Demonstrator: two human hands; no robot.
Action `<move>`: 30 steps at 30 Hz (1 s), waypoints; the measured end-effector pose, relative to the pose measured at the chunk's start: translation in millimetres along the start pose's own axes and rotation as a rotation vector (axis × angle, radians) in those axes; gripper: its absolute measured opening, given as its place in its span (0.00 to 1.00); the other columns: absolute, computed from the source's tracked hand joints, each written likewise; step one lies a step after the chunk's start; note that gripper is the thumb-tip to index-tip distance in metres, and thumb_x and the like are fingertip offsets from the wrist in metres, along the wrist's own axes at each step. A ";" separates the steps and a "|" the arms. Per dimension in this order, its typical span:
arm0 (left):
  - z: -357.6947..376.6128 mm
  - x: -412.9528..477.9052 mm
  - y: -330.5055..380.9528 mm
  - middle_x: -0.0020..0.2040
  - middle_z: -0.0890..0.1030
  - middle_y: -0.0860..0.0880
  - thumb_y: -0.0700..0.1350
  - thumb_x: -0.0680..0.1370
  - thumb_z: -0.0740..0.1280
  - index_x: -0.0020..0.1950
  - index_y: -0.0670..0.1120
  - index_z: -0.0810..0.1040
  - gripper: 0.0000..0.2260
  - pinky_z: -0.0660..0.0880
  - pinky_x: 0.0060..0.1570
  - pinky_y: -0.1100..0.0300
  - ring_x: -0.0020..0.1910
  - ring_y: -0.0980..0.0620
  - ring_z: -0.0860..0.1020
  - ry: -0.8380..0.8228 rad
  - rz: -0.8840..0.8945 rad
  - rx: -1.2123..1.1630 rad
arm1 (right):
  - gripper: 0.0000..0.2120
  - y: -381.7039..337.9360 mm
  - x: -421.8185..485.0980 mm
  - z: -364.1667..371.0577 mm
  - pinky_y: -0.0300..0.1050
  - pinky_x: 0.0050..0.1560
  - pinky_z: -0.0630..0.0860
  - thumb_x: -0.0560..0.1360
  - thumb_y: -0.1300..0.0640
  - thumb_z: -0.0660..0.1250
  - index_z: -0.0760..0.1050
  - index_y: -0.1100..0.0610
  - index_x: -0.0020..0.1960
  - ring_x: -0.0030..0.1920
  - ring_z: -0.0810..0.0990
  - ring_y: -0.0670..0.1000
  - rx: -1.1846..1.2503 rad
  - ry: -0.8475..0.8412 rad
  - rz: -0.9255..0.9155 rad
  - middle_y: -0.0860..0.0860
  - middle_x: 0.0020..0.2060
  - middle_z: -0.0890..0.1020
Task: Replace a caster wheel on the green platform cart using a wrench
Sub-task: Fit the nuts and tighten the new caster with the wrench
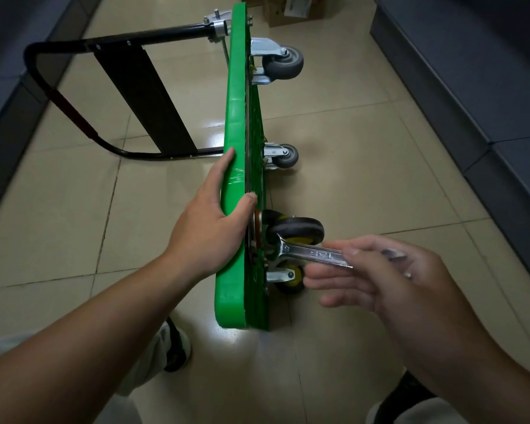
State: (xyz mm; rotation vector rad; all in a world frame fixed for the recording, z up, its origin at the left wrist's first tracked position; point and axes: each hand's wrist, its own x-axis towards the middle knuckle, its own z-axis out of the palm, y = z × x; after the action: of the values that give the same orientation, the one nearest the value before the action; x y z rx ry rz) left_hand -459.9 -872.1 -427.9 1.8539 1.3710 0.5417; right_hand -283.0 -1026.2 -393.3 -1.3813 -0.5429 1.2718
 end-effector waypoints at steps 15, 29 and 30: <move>-0.5 0.2 -2.6 0.75 0.73 0.56 0.63 0.76 0.61 0.80 0.71 0.53 0.33 0.76 0.66 0.43 0.65 0.50 0.79 -0.006 0.006 -0.018 | 0.13 35.7 -33.2 25.8 0.36 0.24 0.62 0.80 0.69 0.58 0.79 0.58 0.54 0.25 0.65 0.48 0.054 -0.026 0.198 0.54 0.43 0.86; 0.4 1.4 -4.0 0.59 0.76 0.65 0.62 0.76 0.62 0.79 0.71 0.55 0.32 0.79 0.61 0.46 0.55 0.54 0.82 0.018 -0.013 -0.027 | 0.16 47.1 -26.2 50.5 0.39 0.24 0.64 0.83 0.65 0.57 0.77 0.50 0.63 0.23 0.64 0.48 0.210 -0.140 0.230 0.54 0.39 0.74; 0.6 1.4 -4.0 0.59 0.76 0.65 0.62 0.76 0.62 0.79 0.71 0.55 0.32 0.79 0.61 0.46 0.55 0.54 0.83 0.021 -0.013 -0.026 | 0.16 47.5 -26.1 51.8 0.39 0.24 0.65 0.82 0.65 0.58 0.77 0.49 0.63 0.23 0.64 0.48 0.209 -0.150 0.227 0.53 0.39 0.74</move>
State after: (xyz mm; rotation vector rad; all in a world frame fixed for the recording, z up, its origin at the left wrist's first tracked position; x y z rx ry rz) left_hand -461.5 -870.4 -431.5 1.8217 1.3827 0.5713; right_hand -353.1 -1040.7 -415.8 -1.2032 -0.3492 1.5781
